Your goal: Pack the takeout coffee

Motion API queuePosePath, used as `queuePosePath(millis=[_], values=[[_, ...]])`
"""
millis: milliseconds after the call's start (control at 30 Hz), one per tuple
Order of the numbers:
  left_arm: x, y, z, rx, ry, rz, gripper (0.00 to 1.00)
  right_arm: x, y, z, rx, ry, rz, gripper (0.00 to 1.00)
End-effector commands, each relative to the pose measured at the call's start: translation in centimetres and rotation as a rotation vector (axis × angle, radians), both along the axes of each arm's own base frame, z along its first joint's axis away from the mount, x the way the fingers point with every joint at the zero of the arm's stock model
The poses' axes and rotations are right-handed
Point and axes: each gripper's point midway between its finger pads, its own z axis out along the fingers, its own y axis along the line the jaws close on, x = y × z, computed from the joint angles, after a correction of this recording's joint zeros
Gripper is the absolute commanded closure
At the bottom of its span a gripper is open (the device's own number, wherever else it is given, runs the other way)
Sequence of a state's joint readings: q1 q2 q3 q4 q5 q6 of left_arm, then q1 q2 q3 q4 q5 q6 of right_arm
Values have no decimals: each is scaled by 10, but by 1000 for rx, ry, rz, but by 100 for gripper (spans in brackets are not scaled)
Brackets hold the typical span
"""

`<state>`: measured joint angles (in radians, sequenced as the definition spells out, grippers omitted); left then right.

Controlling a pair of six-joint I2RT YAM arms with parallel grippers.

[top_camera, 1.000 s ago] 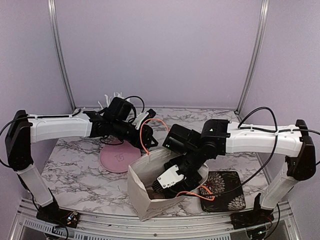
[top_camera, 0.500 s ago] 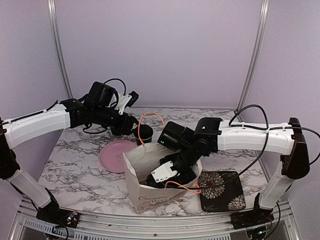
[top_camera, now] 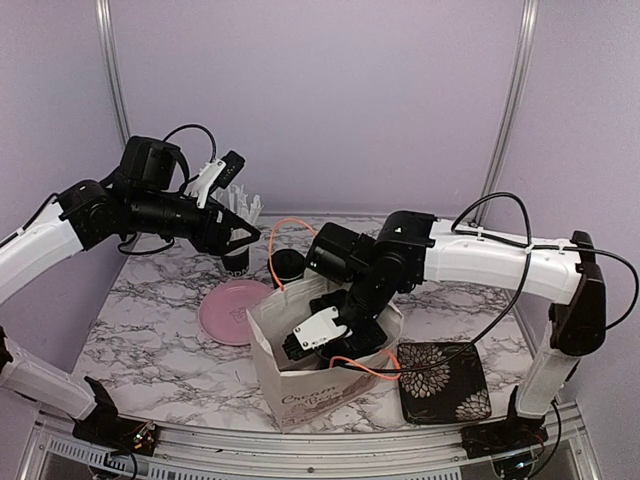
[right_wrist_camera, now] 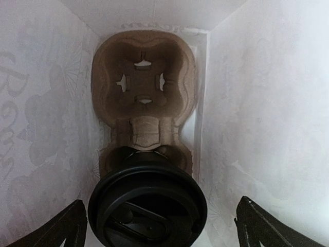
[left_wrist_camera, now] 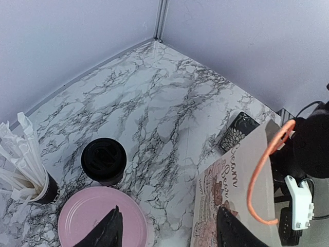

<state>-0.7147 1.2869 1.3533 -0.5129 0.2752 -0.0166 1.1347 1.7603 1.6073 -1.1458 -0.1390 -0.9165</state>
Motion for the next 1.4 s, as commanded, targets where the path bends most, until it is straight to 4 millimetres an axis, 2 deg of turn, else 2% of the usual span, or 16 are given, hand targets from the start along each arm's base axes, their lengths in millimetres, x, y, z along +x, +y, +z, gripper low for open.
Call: queuePosePath(millis=[0, 67, 200, 400, 567, 667, 800, 867, 967, 1100, 1200, 1367], values=[[-44, -8, 14, -43, 52, -148, 37, -1, 7, 24, 28, 29, 8, 1], [-59, -17, 16, -51, 60, -186, 37, 0, 9, 30, 40, 24, 8, 1], [-75, -34, 0, -3, 84, -222, 36, 0, 9, 34, 44, 18, 9, 1], [-68, -46, -25, 76, 111, -206, 39, 7, 9, 51, 78, -26, 8, 1], [-60, -52, -27, 96, 105, -191, 45, 17, 10, 77, 131, -55, 9, 1], [-61, -58, -29, 92, 123, -212, 56, 21, 16, 106, 213, -50, 6, 1], [-64, -66, -32, 81, 158, -249, 73, 24, 16, 136, 301, -26, -3, 1], [-65, -69, -32, 77, 163, -263, 81, 30, 11, 149, 340, -26, -19, 1], [-62, -73, -32, 81, 157, -270, 87, 38, 2, 170, 398, -26, -36, 1], [-56, -80, -33, 90, 141, -276, 100, 56, -14, 197, 485, -6, -99, 1], [-49, -88, -28, 88, 91, -299, 100, 74, -28, 200, 507, 22, -168, 1], [-38, -103, -22, 62, 67, -298, 100, 82, -41, 179, 469, 102, -209, 5]])
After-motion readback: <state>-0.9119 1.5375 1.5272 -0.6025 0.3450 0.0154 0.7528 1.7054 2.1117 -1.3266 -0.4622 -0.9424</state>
